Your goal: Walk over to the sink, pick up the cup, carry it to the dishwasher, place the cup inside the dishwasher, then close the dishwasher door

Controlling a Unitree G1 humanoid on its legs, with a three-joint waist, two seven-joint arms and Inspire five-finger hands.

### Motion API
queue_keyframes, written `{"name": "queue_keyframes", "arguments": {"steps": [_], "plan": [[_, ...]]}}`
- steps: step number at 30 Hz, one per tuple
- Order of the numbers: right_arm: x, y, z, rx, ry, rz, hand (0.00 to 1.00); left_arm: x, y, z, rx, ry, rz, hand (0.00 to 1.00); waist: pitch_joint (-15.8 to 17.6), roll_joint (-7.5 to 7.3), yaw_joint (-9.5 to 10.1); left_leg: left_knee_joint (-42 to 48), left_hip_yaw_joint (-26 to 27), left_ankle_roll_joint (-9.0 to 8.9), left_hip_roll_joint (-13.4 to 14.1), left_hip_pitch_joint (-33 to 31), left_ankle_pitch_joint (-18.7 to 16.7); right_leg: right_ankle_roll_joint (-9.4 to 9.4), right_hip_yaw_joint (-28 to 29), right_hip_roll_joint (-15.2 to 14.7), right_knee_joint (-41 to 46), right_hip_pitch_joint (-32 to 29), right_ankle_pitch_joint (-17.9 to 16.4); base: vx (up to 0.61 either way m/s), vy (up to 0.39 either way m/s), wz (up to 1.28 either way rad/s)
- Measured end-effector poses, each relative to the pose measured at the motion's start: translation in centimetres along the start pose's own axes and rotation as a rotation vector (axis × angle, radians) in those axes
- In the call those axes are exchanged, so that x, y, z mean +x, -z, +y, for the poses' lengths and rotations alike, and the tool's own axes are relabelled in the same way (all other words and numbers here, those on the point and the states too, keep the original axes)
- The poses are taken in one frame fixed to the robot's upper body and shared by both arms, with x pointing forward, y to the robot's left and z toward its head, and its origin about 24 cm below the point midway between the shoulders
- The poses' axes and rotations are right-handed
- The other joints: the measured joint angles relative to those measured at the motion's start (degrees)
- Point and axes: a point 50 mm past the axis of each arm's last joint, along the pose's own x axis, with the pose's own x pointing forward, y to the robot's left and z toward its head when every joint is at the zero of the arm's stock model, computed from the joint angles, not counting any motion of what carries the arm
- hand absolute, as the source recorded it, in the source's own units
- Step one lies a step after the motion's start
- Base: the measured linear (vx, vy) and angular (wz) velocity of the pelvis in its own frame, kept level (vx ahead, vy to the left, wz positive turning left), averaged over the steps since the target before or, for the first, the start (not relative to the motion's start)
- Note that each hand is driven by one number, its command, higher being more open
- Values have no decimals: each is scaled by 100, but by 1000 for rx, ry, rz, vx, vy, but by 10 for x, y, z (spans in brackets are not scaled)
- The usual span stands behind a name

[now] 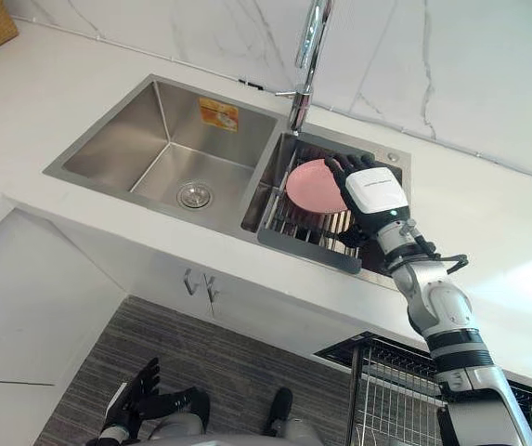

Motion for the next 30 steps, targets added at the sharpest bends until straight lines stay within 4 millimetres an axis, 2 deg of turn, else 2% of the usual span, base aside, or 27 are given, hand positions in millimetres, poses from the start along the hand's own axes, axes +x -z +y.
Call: {"name": "queue_keyframes", "arguments": {"steps": [9,19,25,30], "plan": [[-2,5,13,-14,-46,34,100,0,0,1,4,-1,2,100,-21,-32,34,-44,-25,-13,-11,-4,6,9,-13,-5,0,2,-9,0,1,0],[9,15,28,-33,-133,88,100,-3,5,4,7,-5,24,100,-18,-61,151,-39,-157,22,-38,-96,48,23,-129,-31,1,-35,-13,13,4,6],[23,15,22,-54,-128,89,100,-3,3,5,10,-3,18,100,8,-103,210,-14,-189,24,-48,-202,50,29,-151,-33,18,-123,-8,14,6,3],[34,24,12,-112,-125,108,100,-1,-5,4,12,4,-16,100,218,-148,309,61,-269,19,-56,-297,44,29,-219,-50,37,-146,-8,-2,9,8]]}}
